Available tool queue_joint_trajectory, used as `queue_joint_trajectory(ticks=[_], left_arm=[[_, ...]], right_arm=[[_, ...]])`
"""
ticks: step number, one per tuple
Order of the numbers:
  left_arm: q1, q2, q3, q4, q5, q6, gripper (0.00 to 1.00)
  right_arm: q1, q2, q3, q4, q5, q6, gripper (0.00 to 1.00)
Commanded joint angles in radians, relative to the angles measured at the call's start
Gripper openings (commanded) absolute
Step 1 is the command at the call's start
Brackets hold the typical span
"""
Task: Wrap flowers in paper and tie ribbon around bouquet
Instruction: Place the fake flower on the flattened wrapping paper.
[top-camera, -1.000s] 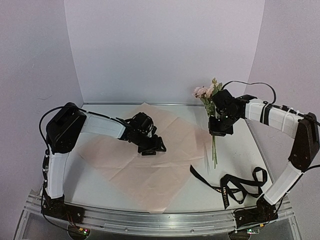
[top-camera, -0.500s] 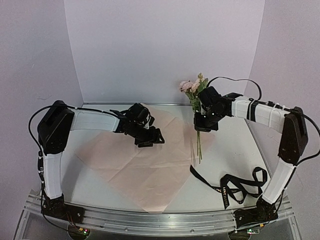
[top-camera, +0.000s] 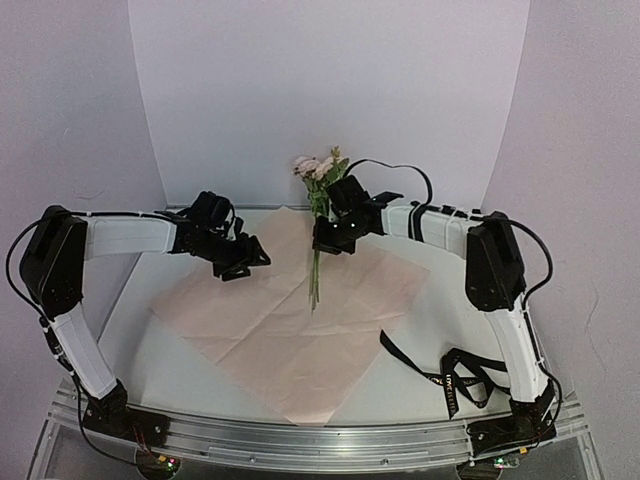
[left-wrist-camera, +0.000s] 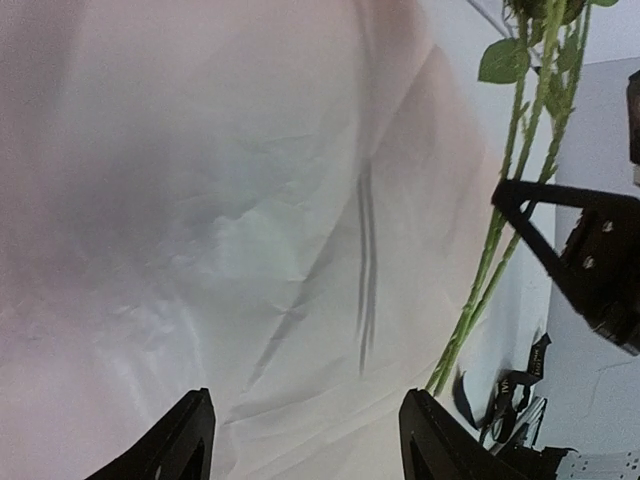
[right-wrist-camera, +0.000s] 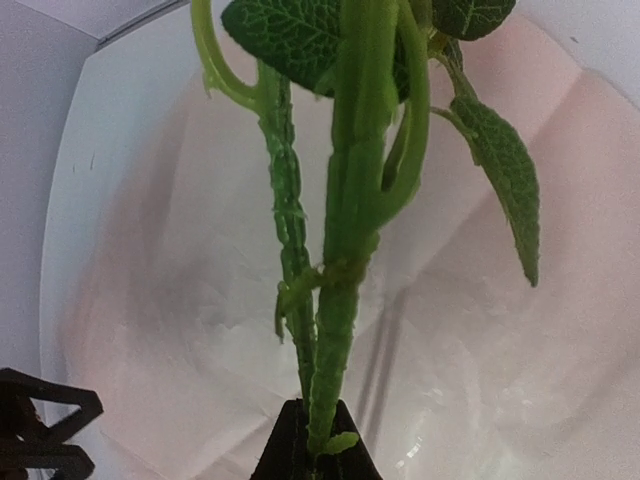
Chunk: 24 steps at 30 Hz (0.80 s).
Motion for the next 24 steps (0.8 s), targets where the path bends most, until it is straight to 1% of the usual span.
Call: queue_joint_trajectory(ticks=[1, 4, 7, 12, 18, 24], left_arm=[[0.084, -0.059, -0.118, -0.007, -0.002, -0.026, 0.63], [0.123, -0.052, -0.173, 0.015, -0.007, -0.025, 0.61], [0.142, -0.018, -0.18, 0.025, -0.003, -0.018, 0.6], [0.143, 0.064, -0.132, 0.019, -0.01, 0.004, 0.6], [0.145, 0.163, -0.052, 0.0, -0.004, 0.029, 0.59], [0.148, 0.207, -0.005, -0.022, 0.0, 0.05, 0.58]], right_arm=[[0.013, 0.102, 0.144, 0.117, -0.074, 0.053, 0.0], [0.024, 0.159, 0.198, 0.127, -0.092, 0.066, 0.0], [0.025, 0.195, 0.218, 0.147, -0.116, 0.091, 0.0], [0.027, 0.216, 0.208, 0.175, -0.143, 0.11, 0.0], [0.031, 0.211, 0.196, 0.182, -0.167, 0.093, 0.0], [0.031, 0.261, 0.278, 0.18, -0.261, 0.079, 0.0]])
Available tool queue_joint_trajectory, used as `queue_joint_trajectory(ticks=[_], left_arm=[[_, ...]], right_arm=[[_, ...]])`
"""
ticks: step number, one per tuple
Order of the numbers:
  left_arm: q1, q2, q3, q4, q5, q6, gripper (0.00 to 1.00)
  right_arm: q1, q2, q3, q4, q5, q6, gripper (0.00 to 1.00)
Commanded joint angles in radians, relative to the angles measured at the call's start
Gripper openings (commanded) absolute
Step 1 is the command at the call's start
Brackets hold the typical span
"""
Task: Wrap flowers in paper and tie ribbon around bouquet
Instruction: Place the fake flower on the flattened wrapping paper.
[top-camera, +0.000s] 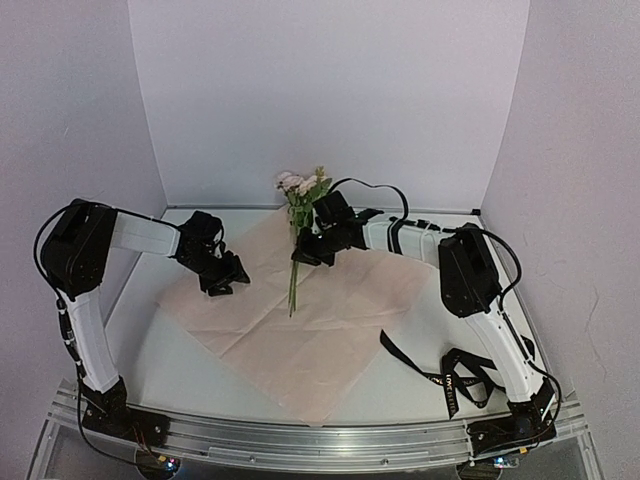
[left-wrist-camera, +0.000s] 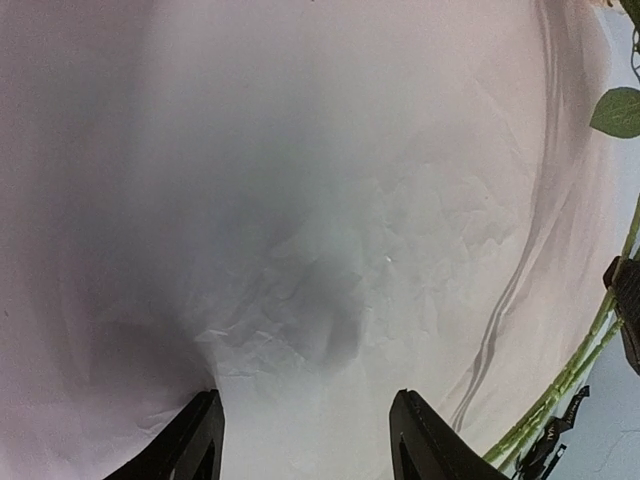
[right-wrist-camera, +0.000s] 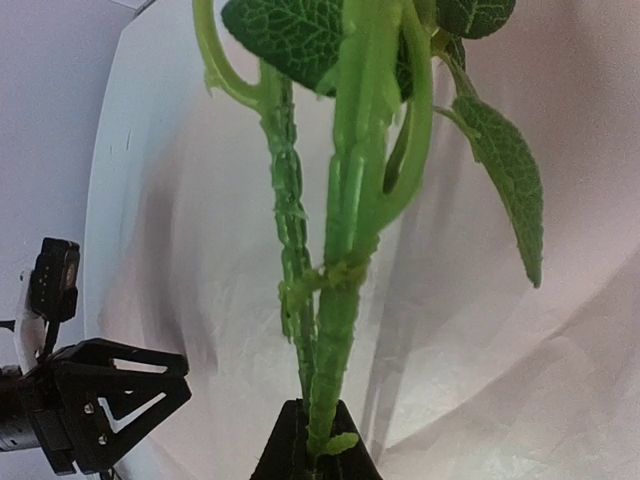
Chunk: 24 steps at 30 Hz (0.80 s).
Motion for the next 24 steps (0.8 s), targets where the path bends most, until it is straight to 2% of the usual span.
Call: queue_joint_trajectory(ticks=[1, 7, 9, 11, 14, 16, 20, 24], left_arm=[[0.004, 0.036, 0.045, -0.026, 0.0, 0.036, 0.58], [0.005, 0.027, 0.037, -0.036, 0.002, 0.047, 0.58], [0.007, 0.024, 0.035, -0.04, 0.002, 0.05, 0.58], [0.007, 0.016, 0.033, -0.043, 0.002, 0.052, 0.58], [0.008, 0.012, 0.034, -0.045, 0.001, 0.056, 0.58], [0.011, 0.014, 0.033, -0.047, 0.001, 0.059, 0.58], [0.02, 0.005, 0.034, -0.047, 0.002, 0.063, 0.58], [0.025, -0.001, 0.056, -0.057, 0.006, 0.072, 0.59]], right_arm=[[0.006, 0.049, 0.114, 0.058, -0.077, -0.028, 0.0], [-0.007, 0.097, 0.154, 0.048, -0.108, -0.042, 0.02], [-0.02, 0.107, 0.155, 0.027, -0.112, -0.046, 0.1], [-0.03, 0.09, 0.132, 0.0, -0.11, -0.054, 0.24], [-0.036, 0.034, 0.084, -0.044, -0.08, -0.089, 0.37], [-0.035, -0.001, 0.068, -0.071, -0.073, -0.098, 0.55], [-0.035, -0.087, 0.004, -0.127, -0.03, -0.088, 0.63], [-0.035, -0.229, -0.171, -0.16, 0.077, -0.114, 0.68]])
